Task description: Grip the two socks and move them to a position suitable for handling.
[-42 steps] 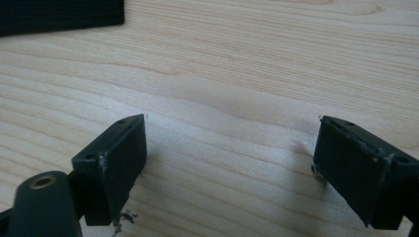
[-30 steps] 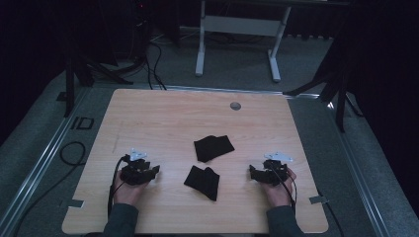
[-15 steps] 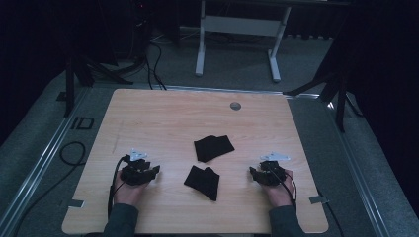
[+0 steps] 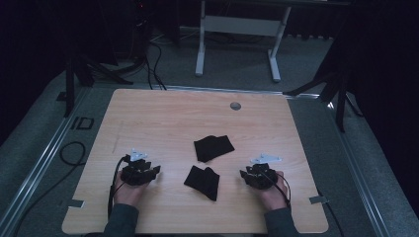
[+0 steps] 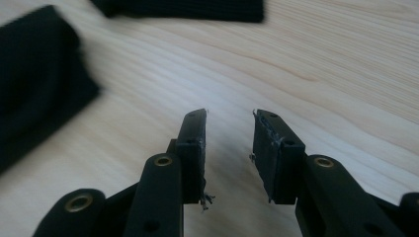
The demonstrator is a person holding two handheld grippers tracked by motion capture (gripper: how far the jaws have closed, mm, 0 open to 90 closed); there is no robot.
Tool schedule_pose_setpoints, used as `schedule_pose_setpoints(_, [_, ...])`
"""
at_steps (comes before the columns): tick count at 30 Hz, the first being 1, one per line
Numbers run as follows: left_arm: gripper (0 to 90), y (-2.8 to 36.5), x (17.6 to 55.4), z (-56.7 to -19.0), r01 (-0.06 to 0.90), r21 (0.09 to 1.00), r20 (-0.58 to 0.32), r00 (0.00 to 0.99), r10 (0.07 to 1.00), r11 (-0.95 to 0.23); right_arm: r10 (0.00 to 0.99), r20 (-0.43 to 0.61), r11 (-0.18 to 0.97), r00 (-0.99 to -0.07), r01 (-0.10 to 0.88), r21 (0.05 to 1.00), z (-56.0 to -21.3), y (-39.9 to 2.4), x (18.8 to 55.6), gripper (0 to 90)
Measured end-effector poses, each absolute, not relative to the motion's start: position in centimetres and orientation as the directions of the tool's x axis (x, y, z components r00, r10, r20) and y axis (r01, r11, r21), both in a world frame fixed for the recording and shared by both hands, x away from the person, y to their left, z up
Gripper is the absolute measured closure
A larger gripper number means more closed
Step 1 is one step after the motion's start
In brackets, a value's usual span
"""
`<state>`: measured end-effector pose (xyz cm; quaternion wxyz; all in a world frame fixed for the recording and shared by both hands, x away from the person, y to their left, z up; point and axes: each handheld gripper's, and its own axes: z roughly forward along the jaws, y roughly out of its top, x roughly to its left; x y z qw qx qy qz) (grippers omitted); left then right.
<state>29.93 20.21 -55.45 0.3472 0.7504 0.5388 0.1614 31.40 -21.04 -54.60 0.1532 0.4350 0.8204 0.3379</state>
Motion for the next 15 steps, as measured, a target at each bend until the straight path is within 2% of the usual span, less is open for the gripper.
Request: schedule_pose_setpoints(15, [55.6,20.2,29.9,-55.4,0.695,0.696,-0.131,0.369,0.92,-0.18,0.661,0.058,0.512,-0.748,0.506,0.694,-53.1,-15.8,28.2,62.7])
